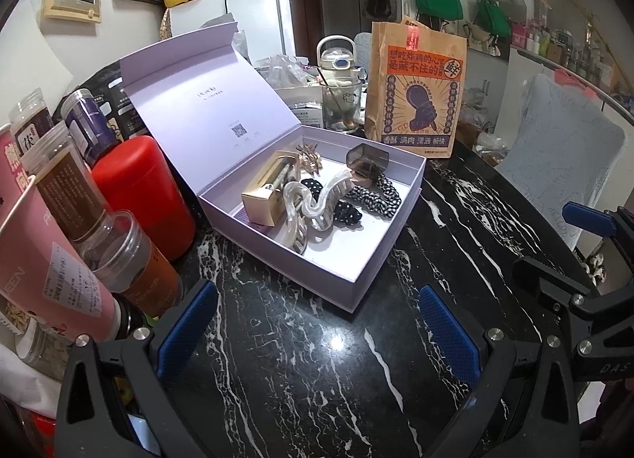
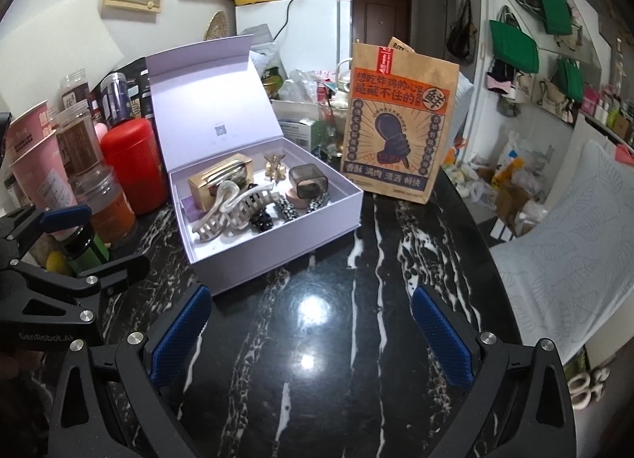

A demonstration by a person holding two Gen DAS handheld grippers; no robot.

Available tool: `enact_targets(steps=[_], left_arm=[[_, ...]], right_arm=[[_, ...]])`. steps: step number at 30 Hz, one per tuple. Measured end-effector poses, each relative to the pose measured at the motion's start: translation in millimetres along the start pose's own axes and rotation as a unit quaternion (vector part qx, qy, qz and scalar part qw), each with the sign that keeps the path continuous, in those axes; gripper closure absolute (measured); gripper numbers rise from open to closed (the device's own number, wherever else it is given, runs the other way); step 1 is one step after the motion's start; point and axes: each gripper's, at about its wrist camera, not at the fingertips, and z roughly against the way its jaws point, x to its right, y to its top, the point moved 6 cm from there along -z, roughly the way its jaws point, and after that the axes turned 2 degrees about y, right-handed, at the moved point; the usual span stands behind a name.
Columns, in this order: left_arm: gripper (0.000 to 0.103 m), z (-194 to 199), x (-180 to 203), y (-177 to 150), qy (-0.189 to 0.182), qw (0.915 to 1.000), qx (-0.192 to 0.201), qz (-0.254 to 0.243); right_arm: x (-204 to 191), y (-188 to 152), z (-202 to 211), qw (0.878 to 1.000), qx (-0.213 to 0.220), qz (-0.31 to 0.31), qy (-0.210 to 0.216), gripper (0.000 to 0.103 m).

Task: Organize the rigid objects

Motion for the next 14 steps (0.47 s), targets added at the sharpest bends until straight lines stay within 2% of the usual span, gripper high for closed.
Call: enact_targets(steps=[14], left_arm=[[0.000, -19.2, 2.0, -14.9, 0.000, 0.9997, -0.025, -0.002]], right_arm=[[6.0, -9.6, -7.5, 1.000, -0.013, -0.013, -0.003, 0.000]])
